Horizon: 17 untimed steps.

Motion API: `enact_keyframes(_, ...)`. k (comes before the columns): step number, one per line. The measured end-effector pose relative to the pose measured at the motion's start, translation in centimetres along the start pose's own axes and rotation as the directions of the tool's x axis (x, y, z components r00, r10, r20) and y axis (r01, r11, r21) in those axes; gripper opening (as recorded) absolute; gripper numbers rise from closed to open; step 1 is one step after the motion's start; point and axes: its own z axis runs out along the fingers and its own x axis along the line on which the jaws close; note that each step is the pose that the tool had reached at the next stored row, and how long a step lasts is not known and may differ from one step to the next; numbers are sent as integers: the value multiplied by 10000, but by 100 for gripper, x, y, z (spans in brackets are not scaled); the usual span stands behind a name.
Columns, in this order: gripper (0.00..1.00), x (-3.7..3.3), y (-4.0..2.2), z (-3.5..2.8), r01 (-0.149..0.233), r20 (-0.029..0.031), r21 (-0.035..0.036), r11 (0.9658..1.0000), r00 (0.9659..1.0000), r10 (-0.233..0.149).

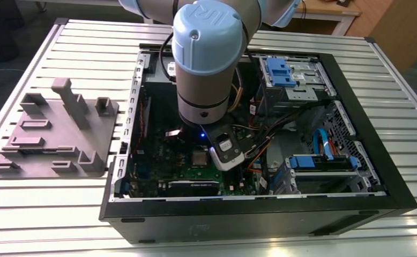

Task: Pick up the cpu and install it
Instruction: 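Place the cpu into insertion slot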

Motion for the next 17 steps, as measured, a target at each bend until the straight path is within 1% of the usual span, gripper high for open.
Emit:
enact_keyframes(8,47,0,3,1,0,0,0,10000,10000,0)
enact_keyframes(10,48,0,4,1,0,1,-1,10000,10000,0)
enact_keyframes(11,55,0,5,1,1,0,0,10000,10000,-1)
enact_keyframes(15,55,0,6,1,1,0,0,10000,10000,-1)
enact_keyframes(17,55,0,7,-11,1,-2,8,10000,10000,-1)
